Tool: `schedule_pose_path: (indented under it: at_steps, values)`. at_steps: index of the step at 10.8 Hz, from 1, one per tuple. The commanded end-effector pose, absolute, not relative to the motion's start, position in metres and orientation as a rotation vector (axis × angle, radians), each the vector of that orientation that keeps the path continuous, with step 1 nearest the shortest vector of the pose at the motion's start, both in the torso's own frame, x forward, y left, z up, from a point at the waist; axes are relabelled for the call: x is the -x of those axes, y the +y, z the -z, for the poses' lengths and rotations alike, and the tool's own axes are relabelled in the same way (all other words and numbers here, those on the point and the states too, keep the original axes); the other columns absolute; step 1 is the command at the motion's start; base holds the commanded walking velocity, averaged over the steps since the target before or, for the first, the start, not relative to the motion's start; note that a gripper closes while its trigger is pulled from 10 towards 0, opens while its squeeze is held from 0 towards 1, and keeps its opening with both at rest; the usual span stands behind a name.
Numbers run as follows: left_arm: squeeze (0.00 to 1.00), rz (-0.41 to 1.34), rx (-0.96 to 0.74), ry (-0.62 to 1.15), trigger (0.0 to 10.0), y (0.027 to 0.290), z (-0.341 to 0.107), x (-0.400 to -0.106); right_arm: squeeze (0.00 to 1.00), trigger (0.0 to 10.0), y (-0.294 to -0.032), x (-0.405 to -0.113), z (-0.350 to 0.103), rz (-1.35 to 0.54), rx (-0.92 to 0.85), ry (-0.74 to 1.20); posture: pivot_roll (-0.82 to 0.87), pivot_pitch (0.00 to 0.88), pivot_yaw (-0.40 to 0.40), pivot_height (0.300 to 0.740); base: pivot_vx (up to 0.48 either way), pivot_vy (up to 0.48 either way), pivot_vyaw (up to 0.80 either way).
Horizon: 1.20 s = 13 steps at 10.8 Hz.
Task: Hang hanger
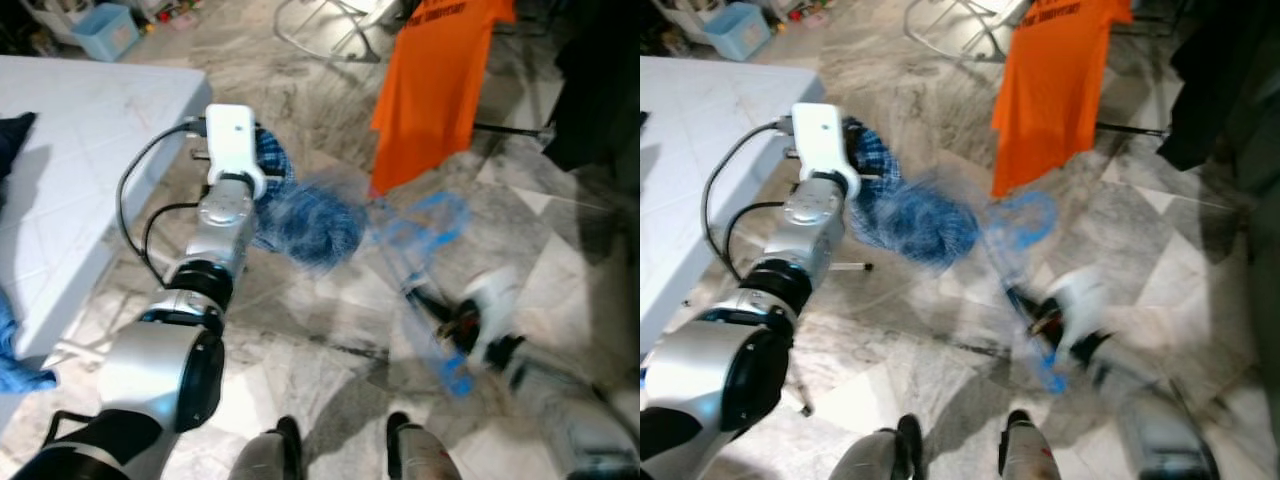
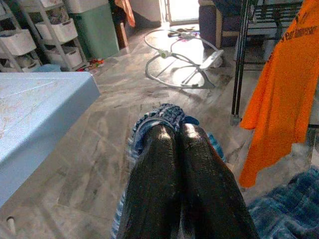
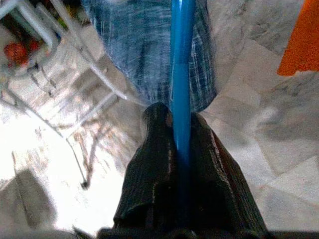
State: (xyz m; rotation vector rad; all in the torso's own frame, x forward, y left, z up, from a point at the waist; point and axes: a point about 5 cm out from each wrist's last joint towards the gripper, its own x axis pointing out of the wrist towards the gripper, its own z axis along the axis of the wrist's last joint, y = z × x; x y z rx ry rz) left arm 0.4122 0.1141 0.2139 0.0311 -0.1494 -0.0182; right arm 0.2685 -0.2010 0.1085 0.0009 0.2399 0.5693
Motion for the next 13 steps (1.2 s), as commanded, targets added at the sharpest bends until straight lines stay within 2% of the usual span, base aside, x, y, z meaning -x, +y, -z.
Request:
schedule_pose_path:
  at_steps: [1,2,3,4,5,6,7,8,9,11,12,13]
  values:
    - [0.00,-0.002,-0.038,-0.159,10.0,0.120,-0.216,-0.412,0.00,10.0,-0.191,-0.258,-0.103,-0.654,0.009,0.284,-0.28,0.230,0.120,0.740,0.000,0.000,0.00]
    - [0.00,-0.016,-0.047,-0.163,10.0,0.122,-0.216,-0.412,0.00,10.0,-0.203,-0.263,-0.094,-0.554,0.158,0.333,-0.28,0.232,0.121,0.740,0.000,0.000,0.00]
    - [0.00,-0.025,-0.048,-0.166,10.0,0.123,-0.216,-0.412,0.00,10.0,-0.209,-0.266,-0.091,-0.509,0.185,0.356,-0.28,0.232,0.121,0.740,0.000,0.000,0.00]
    - [0.00,-0.124,-0.063,-0.188,10.0,0.137,-0.225,-0.414,0.00,10.0,-0.208,-0.256,-0.086,-0.644,0.365,0.412,-0.28,0.234,0.118,0.740,0.000,0.000,0.00]
    - [0.00,-0.153,-0.073,-0.195,10.0,0.141,-0.228,-0.415,0.00,10.0,-0.213,-0.259,-0.086,-0.598,0.390,0.418,-0.28,0.233,0.116,0.740,0.000,0.000,0.00]
    - [0.00,-0.224,-0.077,-0.198,10.0,0.154,-0.232,-0.415,0.00,10.0,-0.222,-0.263,-0.085,-0.545,0.364,0.423,-0.27,0.229,0.114,0.740,0.000,0.000,0.00]
    - [0.00,-0.229,-0.085,-0.167,10.0,0.156,-0.222,-0.414,0.00,10.0,-0.219,-0.264,-0.087,-0.558,0.334,0.409,-0.27,0.226,0.115,0.740,0.000,0.000,0.00]
    - [0.00,-0.193,-0.135,-0.131,10.0,0.150,-0.204,-0.410,0.00,10.0,-0.217,-0.266,-0.088,-0.545,0.329,0.395,-0.27,0.220,0.118,0.740,0.000,0.000,0.00]
    - [0.00,-0.099,-0.191,-0.072,10.0,0.133,-0.174,-0.402,0.00,10.0,-0.217,-0.273,-0.091,-0.508,0.350,0.343,-0.27,0.214,0.119,0.740,0.000,0.000,0.00]
    - [0.00,-0.037,-0.236,-0.010,10.0,0.123,-0.148,-0.393,0.00,10.0,-0.220,-0.283,-0.097,-0.442,0.313,0.296,-0.28,0.200,0.114,0.740,0.000,0.000,0.00]
    - [0.00,0.050,-0.284,0.103,10.0,0.118,-0.107,-0.376,0.00,10.0,-0.224,-0.294,-0.105,-0.403,0.260,0.268,-0.28,0.189,0.102,0.740,0.000,0.000,0.00]
    - [0.00,0.095,-0.294,0.166,10.0,0.117,-0.086,-0.364,0.00,10.0,-0.220,-0.298,-0.106,-0.416,0.244,0.266,-0.29,0.184,0.080,0.740,0.000,0.000,0.00]
